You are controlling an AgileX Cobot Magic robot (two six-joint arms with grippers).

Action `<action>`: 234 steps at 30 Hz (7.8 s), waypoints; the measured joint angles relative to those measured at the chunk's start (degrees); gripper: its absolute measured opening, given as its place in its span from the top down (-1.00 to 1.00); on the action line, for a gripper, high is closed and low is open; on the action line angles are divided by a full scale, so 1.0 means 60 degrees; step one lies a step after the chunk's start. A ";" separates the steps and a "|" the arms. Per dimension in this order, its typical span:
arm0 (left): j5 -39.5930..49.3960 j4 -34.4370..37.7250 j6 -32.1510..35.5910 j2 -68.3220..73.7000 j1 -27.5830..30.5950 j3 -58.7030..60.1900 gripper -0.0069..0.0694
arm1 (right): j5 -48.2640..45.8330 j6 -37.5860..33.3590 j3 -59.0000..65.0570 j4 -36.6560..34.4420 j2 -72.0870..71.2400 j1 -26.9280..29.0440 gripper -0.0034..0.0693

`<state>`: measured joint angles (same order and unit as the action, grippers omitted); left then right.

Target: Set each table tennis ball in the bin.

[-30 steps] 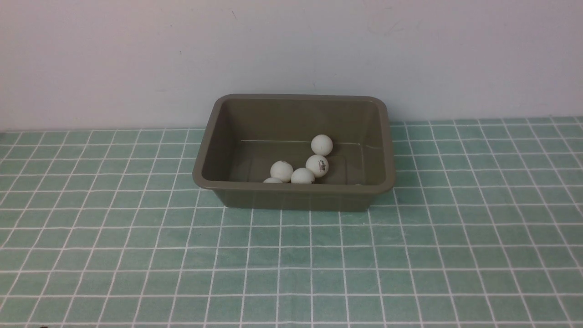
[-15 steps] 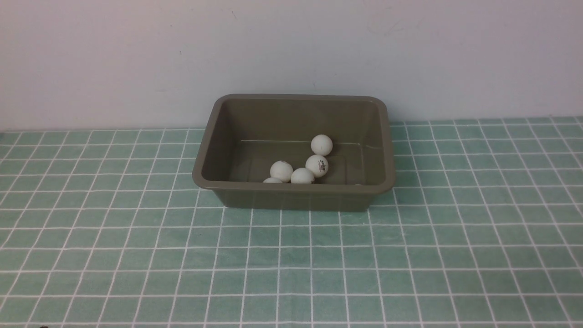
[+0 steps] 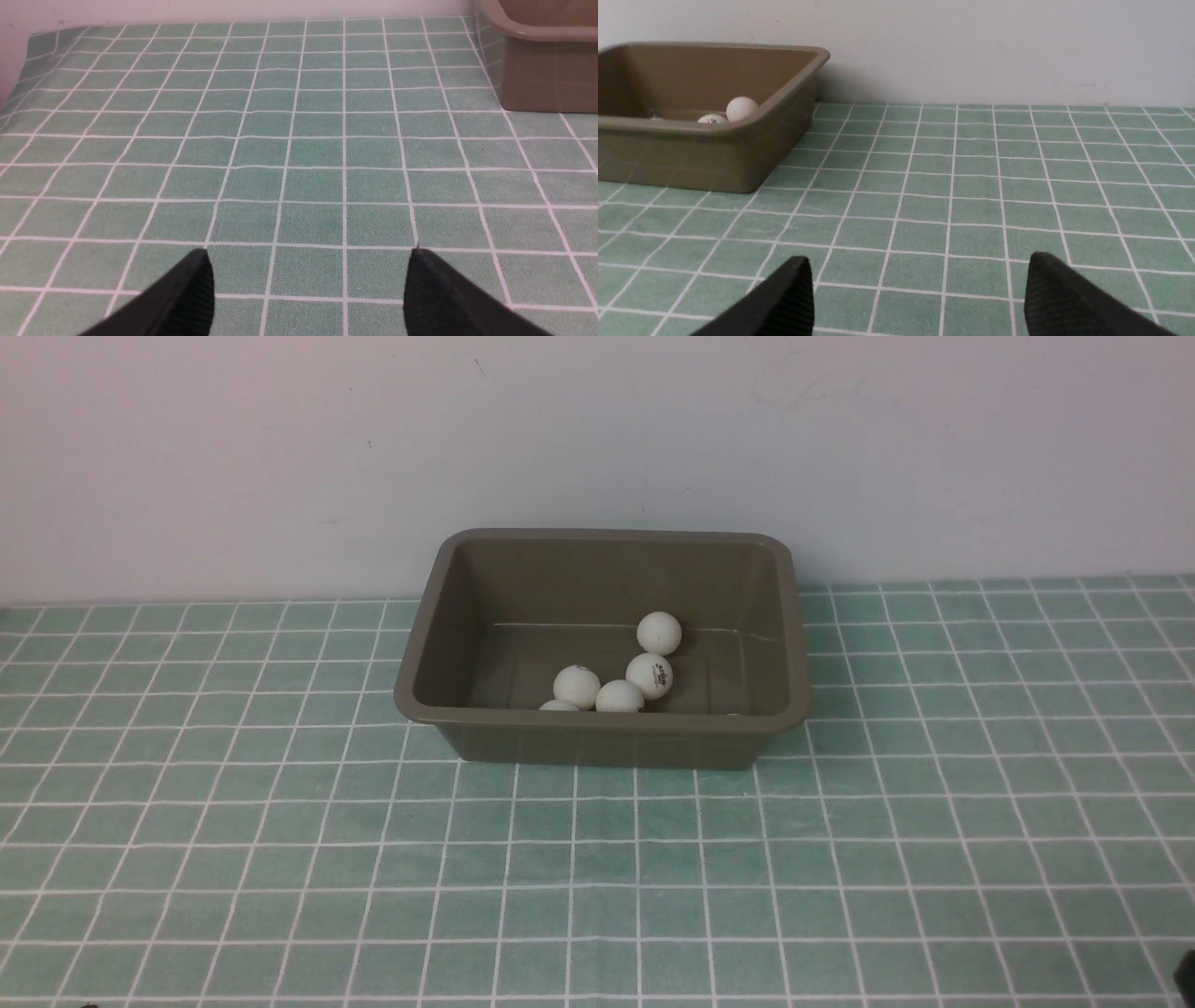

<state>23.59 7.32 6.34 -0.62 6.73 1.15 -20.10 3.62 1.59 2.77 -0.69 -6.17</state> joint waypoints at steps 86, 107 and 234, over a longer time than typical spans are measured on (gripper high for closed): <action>-0.0008 0.0000 0.0000 0.0000 -0.1163 0.0000 -0.47 | -0.0126 -0.0603 -0.0011 0.0374 0.0000 0.0000 -0.60; -0.0008 0.0000 0.0000 0.0000 -0.1163 0.0000 -0.47 | -0.0126 -0.0603 -0.0011 0.0374 0.0000 0.0000 -0.60; -0.0052 0.0000 0.0000 0.0000 -0.1199 0.0000 -0.47 | -0.0126 -0.0603 -0.0011 0.0374 0.0000 0.0000 -0.60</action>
<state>23.27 7.32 6.34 -0.62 -0.47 1.15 -20.85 0.00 1.52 5.01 -0.69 -6.17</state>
